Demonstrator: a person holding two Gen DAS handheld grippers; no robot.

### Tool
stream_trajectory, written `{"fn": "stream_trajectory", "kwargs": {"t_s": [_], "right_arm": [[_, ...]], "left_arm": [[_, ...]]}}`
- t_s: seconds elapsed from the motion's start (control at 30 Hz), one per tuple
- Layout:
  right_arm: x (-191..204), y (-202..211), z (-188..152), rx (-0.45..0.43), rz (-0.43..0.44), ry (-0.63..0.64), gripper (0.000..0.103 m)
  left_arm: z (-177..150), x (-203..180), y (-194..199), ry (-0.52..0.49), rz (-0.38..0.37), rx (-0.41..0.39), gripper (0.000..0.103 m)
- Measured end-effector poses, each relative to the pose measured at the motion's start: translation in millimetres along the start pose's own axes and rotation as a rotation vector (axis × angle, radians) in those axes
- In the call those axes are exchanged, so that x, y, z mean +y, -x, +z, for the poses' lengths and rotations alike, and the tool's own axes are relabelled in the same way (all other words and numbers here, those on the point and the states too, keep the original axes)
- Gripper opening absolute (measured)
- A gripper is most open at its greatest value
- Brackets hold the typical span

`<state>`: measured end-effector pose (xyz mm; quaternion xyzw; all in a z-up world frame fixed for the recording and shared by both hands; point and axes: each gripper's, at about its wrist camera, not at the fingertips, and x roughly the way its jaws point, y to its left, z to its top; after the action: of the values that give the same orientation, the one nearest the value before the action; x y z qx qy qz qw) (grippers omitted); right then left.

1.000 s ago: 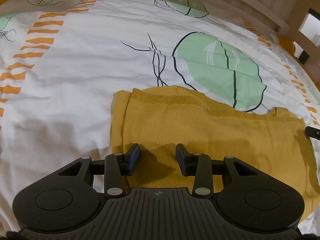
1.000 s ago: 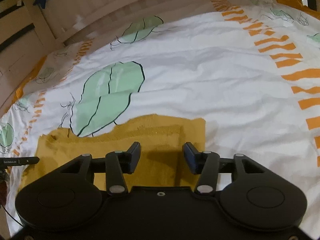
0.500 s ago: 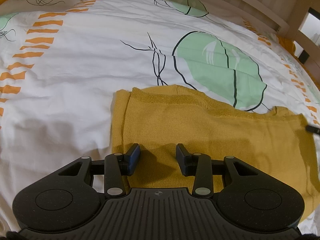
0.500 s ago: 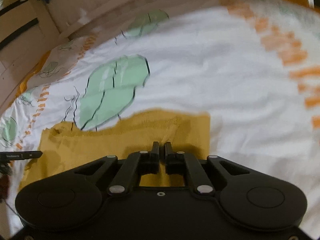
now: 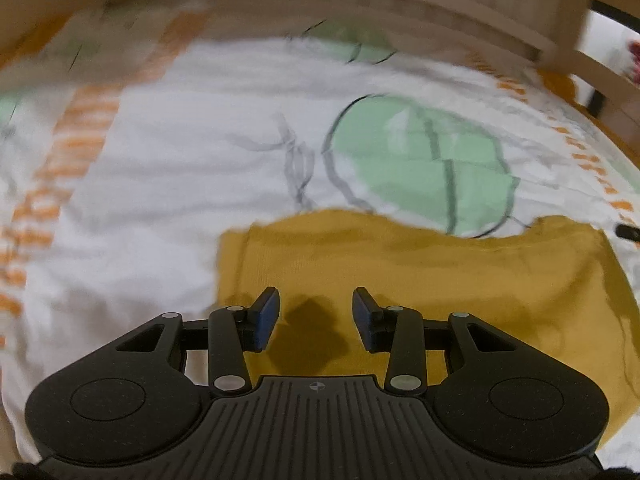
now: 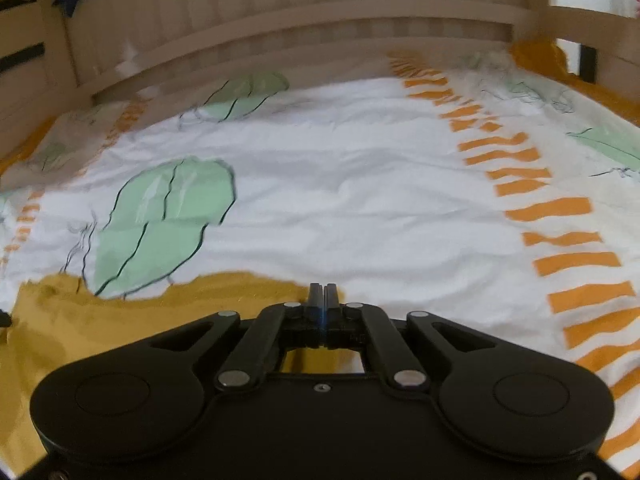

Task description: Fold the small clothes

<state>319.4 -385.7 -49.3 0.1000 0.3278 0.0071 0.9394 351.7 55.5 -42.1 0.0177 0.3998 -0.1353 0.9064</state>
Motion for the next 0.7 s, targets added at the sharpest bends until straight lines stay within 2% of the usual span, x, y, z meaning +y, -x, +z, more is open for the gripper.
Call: {"fn": "stream_trajectory", "kwargs": {"t_s": [0.1, 0.27, 0.4, 0.5, 0.6, 0.67, 0.7], "right_arm": [[-11, 0, 2, 0.007, 0.025, -0.059, 0.005], [6, 3, 6, -0.002, 0.086, -0.015, 0.012], [19, 2, 3, 0.012, 0.113, 0.026, 0.013], [19, -3, 0, 0.032, 0.117, 0.012, 0.013], [16, -6, -4, 0.046, 0.111, -0.013, 0.015], [12, -6, -5, 0.050, 0.110, -0.043, 0.020], [10, -5, -5, 0.050, 0.109, -0.058, 0.027]], "left_arm": [[-2, -20, 5, -0.091, -0.074, -0.004, 0.039], [-13, -55, 11, -0.292, -0.246, 0.029, 0.039], [-24, -71, 6, -0.386, -0.260, 0.050, 0.039], [-26, -68, -14, -0.355, -0.200, 0.063, 0.039], [-22, -49, -29, -0.199, -0.162, 0.054, 0.039], [-18, -37, -32, -0.103, -0.166, 0.059, 0.039], [-16, -35, -32, -0.080, -0.166, 0.060, 0.039]]}}
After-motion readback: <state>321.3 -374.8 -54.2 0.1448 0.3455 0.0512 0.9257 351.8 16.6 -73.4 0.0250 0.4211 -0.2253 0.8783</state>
